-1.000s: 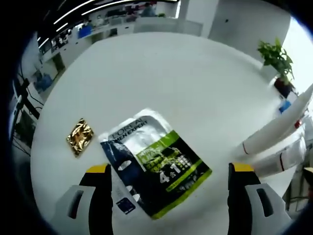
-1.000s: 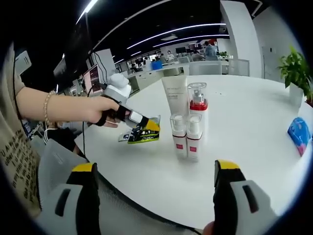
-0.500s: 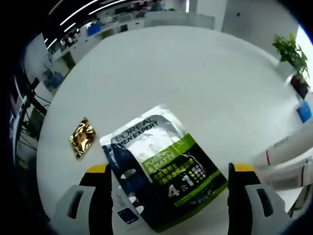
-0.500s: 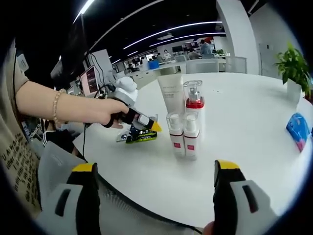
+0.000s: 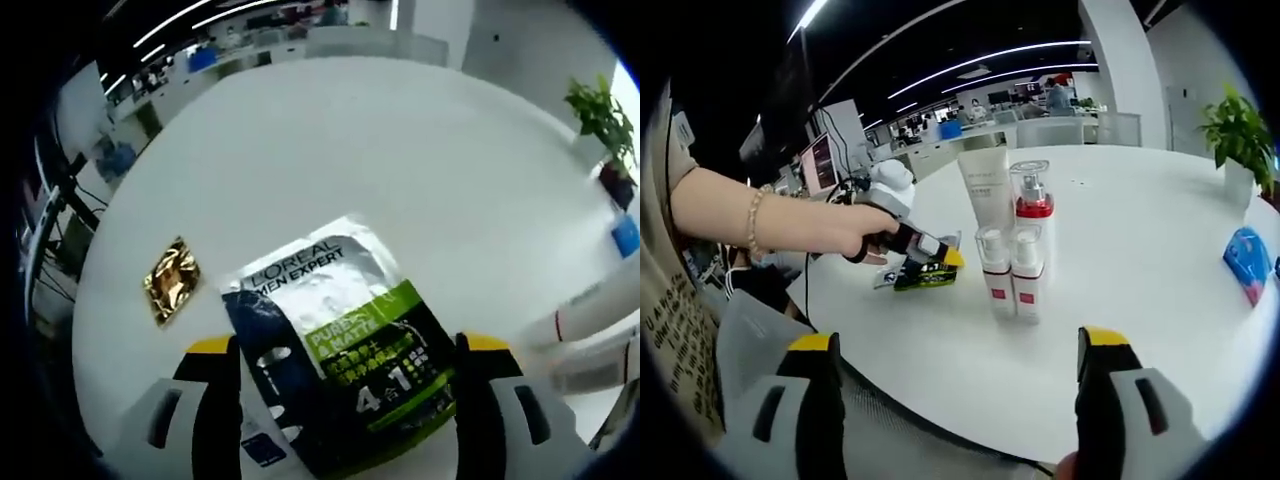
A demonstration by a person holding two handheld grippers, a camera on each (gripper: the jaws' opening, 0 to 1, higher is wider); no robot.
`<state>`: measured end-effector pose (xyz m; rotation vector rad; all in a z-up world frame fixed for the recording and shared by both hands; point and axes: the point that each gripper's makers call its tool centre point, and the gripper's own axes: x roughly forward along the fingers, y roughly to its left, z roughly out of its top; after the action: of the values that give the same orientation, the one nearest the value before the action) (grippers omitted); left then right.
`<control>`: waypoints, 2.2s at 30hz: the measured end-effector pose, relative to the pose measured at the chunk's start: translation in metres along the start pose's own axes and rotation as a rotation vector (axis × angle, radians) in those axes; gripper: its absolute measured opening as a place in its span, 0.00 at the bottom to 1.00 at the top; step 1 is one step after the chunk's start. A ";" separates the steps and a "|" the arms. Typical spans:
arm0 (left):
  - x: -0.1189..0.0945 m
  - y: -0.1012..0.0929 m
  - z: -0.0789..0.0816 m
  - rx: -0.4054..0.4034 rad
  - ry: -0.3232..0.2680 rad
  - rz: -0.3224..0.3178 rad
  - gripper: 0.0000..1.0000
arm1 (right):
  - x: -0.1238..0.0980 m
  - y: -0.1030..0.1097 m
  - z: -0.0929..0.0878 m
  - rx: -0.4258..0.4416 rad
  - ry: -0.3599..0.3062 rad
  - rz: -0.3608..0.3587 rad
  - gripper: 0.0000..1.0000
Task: Arrange the skincare products in the storage area until every visible bottle or jar stands upright without overlapping.
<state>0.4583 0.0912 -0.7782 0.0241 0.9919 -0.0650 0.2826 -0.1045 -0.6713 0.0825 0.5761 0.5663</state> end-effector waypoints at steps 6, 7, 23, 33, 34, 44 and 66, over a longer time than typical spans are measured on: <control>0.001 -0.005 0.005 0.059 -0.037 -0.043 0.75 | 0.000 0.000 0.000 0.001 -0.001 -0.004 0.98; 0.001 -0.005 0.005 0.062 -0.039 -0.044 0.75 | 0.000 0.000 0.000 0.001 -0.001 -0.005 0.98; -0.005 -0.016 0.006 0.153 -0.095 -0.095 0.57 | -0.001 -0.002 0.000 0.004 -0.003 -0.010 0.97; -0.005 -0.021 0.008 0.173 -0.126 -0.121 0.47 | -0.001 -0.002 0.000 0.007 -0.003 -0.014 0.97; -0.005 -0.022 0.008 0.176 -0.131 -0.123 0.46 | -0.001 -0.002 0.000 0.007 -0.003 -0.015 0.97; -0.009 -0.028 0.009 0.229 -0.167 -0.164 0.37 | -0.001 -0.001 -0.001 0.002 0.002 -0.011 0.97; 0.009 0.006 -0.007 0.099 -0.113 -0.073 0.74 | -0.001 -0.002 0.000 0.005 -0.002 -0.013 0.97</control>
<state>0.4573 0.0968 -0.7897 0.0740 0.8756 -0.1799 0.2828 -0.1069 -0.6712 0.0840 0.5754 0.5524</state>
